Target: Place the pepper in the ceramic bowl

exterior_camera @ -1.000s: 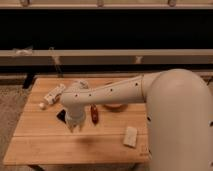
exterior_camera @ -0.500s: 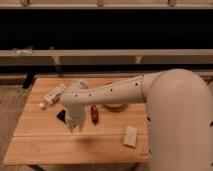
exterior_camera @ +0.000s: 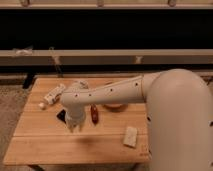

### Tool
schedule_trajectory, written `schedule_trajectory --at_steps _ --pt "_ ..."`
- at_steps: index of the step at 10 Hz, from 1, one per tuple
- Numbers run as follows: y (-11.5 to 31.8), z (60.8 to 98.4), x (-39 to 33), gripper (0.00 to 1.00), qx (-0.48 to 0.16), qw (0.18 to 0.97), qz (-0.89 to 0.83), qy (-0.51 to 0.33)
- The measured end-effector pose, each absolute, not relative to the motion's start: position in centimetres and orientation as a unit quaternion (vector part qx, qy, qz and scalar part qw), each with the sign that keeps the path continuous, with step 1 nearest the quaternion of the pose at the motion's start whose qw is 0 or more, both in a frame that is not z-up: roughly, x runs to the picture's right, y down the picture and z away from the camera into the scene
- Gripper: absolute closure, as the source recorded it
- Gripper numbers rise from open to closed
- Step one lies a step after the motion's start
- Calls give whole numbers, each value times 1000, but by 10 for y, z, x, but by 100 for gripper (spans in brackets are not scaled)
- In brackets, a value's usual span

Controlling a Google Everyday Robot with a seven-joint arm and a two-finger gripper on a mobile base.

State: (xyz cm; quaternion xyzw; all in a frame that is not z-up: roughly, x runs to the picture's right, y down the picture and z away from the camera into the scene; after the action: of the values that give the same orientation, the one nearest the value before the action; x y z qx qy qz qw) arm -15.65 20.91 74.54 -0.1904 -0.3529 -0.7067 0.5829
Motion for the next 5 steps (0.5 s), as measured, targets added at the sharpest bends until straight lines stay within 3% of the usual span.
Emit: schedule_trajectory --at_steps 5 --pt "184 761 -140 59 -195 582 -709 -348"
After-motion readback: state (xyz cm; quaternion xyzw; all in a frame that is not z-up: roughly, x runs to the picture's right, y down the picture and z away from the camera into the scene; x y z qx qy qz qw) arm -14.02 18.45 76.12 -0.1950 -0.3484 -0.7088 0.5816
